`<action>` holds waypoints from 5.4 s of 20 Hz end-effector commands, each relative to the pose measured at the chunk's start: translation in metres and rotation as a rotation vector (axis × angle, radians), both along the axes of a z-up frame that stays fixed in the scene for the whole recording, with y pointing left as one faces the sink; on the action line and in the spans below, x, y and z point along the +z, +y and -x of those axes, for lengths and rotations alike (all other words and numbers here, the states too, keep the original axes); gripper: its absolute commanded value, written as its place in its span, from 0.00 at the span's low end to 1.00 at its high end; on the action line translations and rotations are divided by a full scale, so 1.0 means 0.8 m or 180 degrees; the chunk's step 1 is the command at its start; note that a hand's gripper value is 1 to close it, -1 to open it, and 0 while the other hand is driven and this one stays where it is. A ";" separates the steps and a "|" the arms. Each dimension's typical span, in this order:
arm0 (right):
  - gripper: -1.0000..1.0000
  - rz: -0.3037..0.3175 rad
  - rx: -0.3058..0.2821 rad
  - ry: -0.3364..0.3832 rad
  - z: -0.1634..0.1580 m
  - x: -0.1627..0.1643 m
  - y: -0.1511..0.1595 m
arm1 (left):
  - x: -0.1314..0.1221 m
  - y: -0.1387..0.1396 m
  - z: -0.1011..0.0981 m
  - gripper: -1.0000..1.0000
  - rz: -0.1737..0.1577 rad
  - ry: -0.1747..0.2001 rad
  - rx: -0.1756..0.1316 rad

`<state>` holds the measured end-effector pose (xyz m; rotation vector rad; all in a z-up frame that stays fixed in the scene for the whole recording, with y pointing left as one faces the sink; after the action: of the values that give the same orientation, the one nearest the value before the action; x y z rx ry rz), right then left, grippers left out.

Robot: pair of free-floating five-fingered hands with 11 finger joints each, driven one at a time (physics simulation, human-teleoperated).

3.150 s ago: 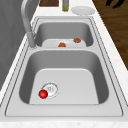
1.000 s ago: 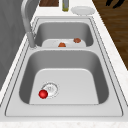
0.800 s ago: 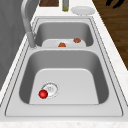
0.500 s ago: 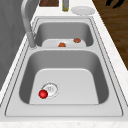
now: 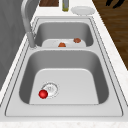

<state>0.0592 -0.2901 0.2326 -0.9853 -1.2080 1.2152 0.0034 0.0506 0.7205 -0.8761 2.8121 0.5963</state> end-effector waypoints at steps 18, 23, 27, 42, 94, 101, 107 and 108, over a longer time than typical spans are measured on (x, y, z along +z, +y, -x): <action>0.50 0.0000 0.0000 0.0000 0.000 0.000 0.000 | -0.025 -0.028 -0.126 0.00 0.0049 -0.0136 0.0444; 0.50 0.0000 0.0000 0.0000 0.000 0.000 0.000 | -0.029 -0.035 -0.177 0.00 0.0050 -0.0105 0.0404; 0.50 0.0000 0.0000 0.0000 0.000 0.000 0.000 | -0.065 -0.036 -0.196 0.00 0.0146 -0.0133 0.0422; 0.50 0.0000 0.0000 0.0000 0.000 0.000 0.000 | -0.112 -0.061 -0.232 0.00 0.0695 0.0199 0.0705; 0.50 0.0000 0.0000 0.0000 0.000 0.000 0.000 | -0.160 -0.023 -0.296 1.00 0.0455 -0.0330 0.1018; 0.50 0.0000 0.0000 0.0000 0.000 0.000 0.000 | -0.170 -0.019 -0.227 1.00 0.0518 -0.0470 0.1197; 0.50 0.0000 0.0000 0.0000 0.000 0.000 0.000 | -0.179 0.002 -0.174 1.00 0.0609 -0.0531 0.1290; 0.50 0.0000 0.0000 0.0000 0.000 0.000 0.000 | -0.180 0.006 -0.165 1.00 0.0623 -0.0529 0.1292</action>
<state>0.0592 -0.2901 0.2326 -0.9853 -1.2080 1.2152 0.1597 0.0428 0.5958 -1.4784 2.5911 0.3070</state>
